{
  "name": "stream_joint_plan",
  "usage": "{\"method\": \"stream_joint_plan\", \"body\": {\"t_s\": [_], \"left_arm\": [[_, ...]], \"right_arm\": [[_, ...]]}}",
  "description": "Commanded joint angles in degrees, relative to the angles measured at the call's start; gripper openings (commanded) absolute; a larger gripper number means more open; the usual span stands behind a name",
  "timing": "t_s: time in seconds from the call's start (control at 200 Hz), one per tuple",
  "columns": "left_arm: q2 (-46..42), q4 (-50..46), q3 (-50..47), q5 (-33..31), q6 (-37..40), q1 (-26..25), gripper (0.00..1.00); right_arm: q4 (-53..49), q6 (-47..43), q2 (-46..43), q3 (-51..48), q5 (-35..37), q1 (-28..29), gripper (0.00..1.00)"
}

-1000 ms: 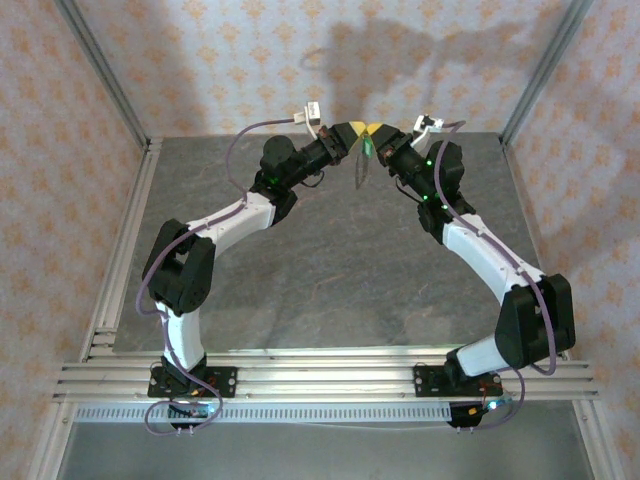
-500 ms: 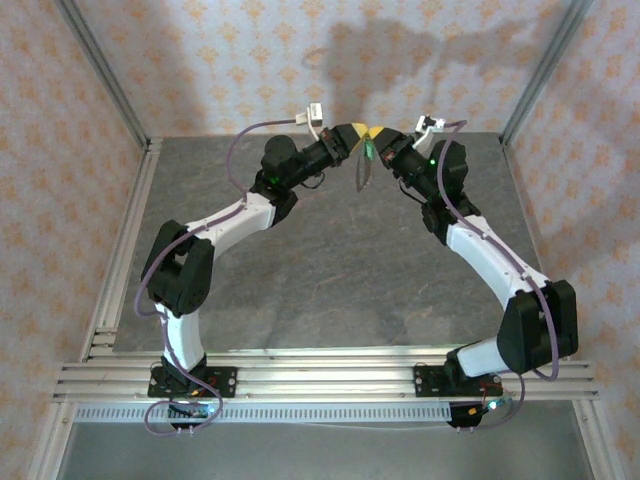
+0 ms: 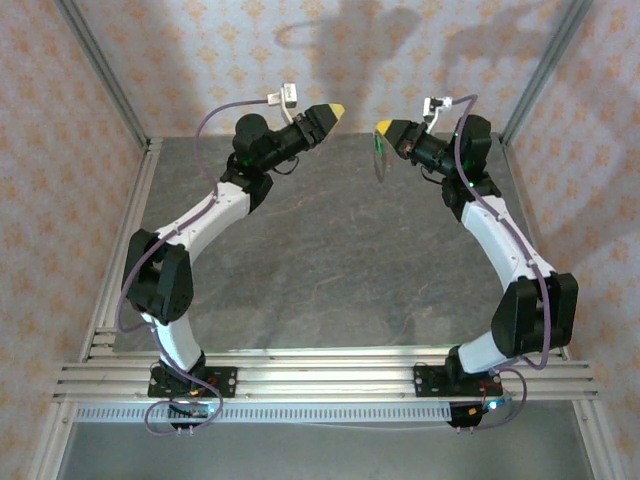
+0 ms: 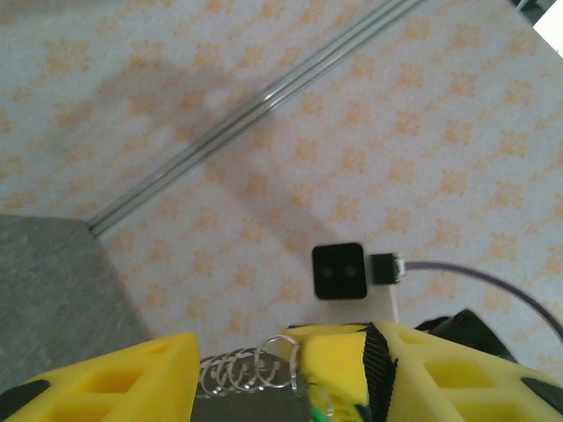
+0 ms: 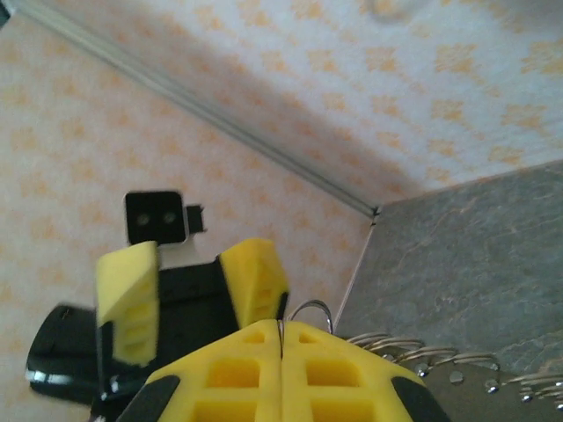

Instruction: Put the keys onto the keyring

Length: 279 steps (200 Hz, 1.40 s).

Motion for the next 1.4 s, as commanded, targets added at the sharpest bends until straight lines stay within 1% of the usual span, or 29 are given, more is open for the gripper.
{"method": "stream_joint_plan", "body": {"t_s": [0.0,0.07,0.145,0.185,0.265,0.365,0.47,0.636,0.771,0.951,1.126,1.296,1.391], "left_arm": [[0.9,-7.0,4.7,8.1,5.4,1.0,0.53],[2.4,-7.5,6.4,11.5,5.4,1.4,0.53],[3.3,-7.2,7.2,13.9,5.5,1.4,0.50],[3.5,-6.8,7.2,14.4,5.3,1.4,0.47],[3.9,-5.8,7.2,15.6,4.9,1.3,0.39],[4.2,-6.0,7.1,16.5,5.3,1.0,0.36],[4.3,-4.9,6.3,17.4,5.1,0.4,0.28],[4.0,-4.6,5.2,17.6,5.8,-0.8,0.27],[4.2,-6.3,5.6,17.3,7.0,-1.7,0.27],[4.8,-6.3,5.6,16.6,6.8,-2.4,0.26],[4.4,-5.9,4.5,15.3,7.1,-2.1,0.27],[3.0,-3.1,2.0,13.0,5.7,-1.0,0.28],[2.8,-2.4,1.5,12.9,5.3,-0.8,0.28]], "right_arm": [[-6.1,-8.8,1.5,4.9,-11.1,-0.5,0.00],[-8.3,-10.6,2.7,6.5,-13.8,-0.8,0.00],[-9.4,-11.2,3.4,7.3,-14.6,-0.7,0.00],[-9.2,-11.0,3.6,7.3,-14.8,-0.7,0.00],[-8.8,-11.2,3.6,6.8,-14.9,-0.8,0.00],[-8.3,-11.2,3.6,6.1,-14.8,-0.8,0.00],[-6.8,-10.4,3.7,4.9,-14.3,-0.8,0.00],[-3.8,-8.7,3.9,3.3,-13.7,-0.8,0.00],[-3.6,-8.7,3.7,2.9,-13.6,-0.7,0.00],[-3.5,-8.7,3.3,2.5,-13.4,-0.8,0.00],[-3.6,-8.9,2.8,2.1,-13.2,-0.8,0.00],[-4.4,-9.6,2.3,2.1,-12.7,-0.7,0.00],[-4.5,-9.8,2.2,2.1,-12.3,-0.8,0.00]]}}
